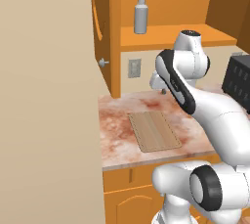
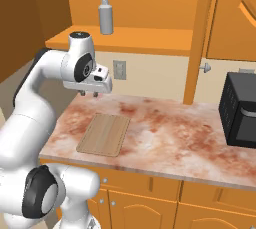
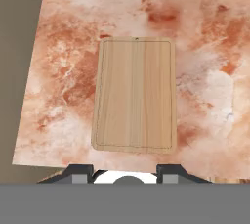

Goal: Grab the spray bottle from the cabinet, then place it next to the cutting board for sanitizing. Then grab the dish brush from the countertop next to the sink and place it next to the cutting board.

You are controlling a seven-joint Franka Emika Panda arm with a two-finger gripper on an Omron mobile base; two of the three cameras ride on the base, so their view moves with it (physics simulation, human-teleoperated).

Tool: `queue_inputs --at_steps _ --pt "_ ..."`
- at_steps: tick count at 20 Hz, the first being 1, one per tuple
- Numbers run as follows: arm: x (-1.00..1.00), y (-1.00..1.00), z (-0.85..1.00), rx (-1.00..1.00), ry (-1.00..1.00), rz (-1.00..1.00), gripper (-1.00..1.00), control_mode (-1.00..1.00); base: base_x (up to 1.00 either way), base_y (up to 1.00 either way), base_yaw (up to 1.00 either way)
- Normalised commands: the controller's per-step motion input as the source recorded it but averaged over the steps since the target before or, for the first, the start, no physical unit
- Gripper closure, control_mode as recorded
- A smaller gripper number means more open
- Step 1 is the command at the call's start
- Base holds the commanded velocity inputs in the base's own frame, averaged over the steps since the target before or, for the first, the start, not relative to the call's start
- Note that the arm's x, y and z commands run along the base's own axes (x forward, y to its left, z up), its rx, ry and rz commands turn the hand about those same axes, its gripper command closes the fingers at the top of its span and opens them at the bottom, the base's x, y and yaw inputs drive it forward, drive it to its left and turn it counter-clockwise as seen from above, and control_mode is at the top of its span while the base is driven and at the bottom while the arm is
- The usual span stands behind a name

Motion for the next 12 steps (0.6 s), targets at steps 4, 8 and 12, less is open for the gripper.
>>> queue_inputs --at_steps 4,8,12 --pt "-0.34 0.0 0.0 -0.01 -0.05 0.0 -1.0 -1.0 0.0 0.0 0.0" --pt "-0.71 0.08 0.07 -0.03 -0.28 0.0 -1.0 -1.0 0.0 0.0 0.0" --pt "-0.65 0.0 0.66 0.0 -0.45 0.0 -1.0 -1.0 0.0 0.0 0.0"
